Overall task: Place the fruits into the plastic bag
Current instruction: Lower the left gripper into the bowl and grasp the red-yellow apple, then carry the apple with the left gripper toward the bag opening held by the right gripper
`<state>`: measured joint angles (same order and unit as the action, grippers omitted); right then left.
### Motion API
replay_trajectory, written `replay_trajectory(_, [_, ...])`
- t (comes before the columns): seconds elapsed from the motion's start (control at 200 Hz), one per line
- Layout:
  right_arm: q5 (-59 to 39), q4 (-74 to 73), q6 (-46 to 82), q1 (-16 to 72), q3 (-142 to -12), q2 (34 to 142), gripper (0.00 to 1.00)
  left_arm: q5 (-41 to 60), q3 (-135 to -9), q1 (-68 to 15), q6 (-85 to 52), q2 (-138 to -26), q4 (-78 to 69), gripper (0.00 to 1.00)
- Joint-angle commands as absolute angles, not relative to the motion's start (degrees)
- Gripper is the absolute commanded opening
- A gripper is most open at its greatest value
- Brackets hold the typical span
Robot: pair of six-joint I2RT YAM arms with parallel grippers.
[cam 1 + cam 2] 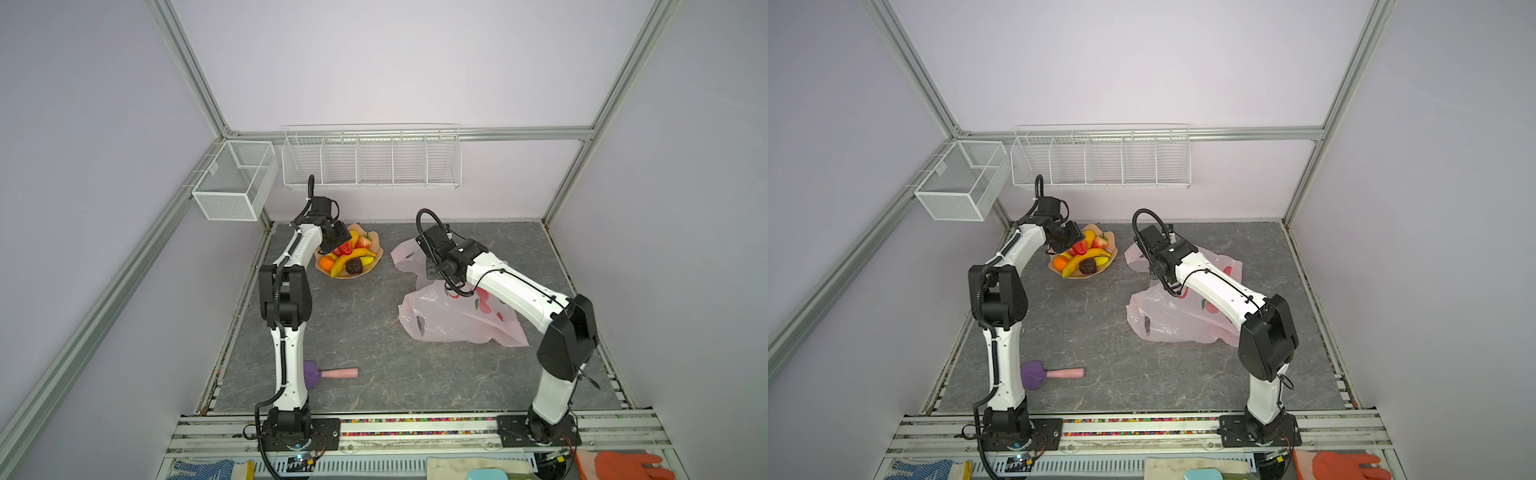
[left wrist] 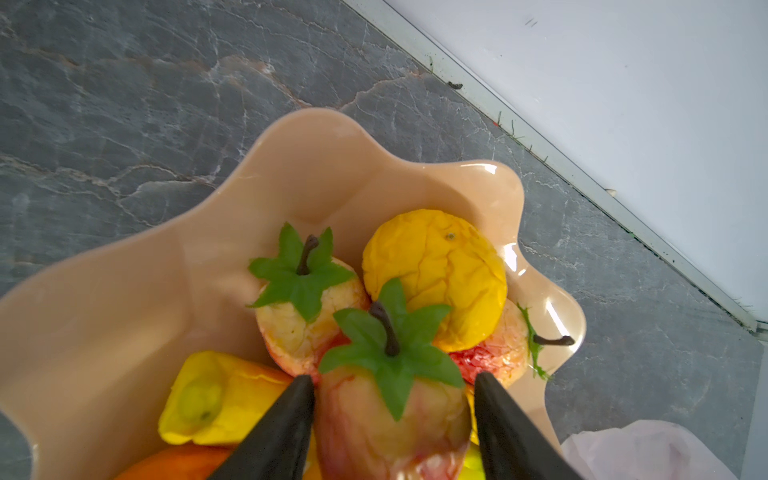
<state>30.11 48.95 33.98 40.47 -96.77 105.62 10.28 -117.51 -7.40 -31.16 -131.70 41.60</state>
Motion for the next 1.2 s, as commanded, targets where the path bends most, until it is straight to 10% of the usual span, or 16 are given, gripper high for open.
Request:
replay_trajectory(0.0, [29.7, 48.3, 33.6, 40.1, -97.6, 105.3, 0.06, 9.5, -118.7, -6.9, -30.0, -133.4, 46.6, 0.62])
replay_trajectory(0.52, [29.5, 48.7, 33.7, 40.2, -98.4, 105.9, 0.06, 10.2, -119.6, -7.0, -29.1, -134.6, 49.0, 0.65])
replay_trajectory(0.9, [30.4, 49.4, 34.0, 40.2, -97.4, 104.6, 0.06, 13.9, -116.1, -7.0, -27.0, -131.2, 44.9, 0.30])
replay_trajectory(1.195, [31.1, 49.4, 34.5, 40.1, -96.0, 103.1, 0.06, 17.2, -110.5, -7.0, -21.5, -122.6, 40.8, 0.22])
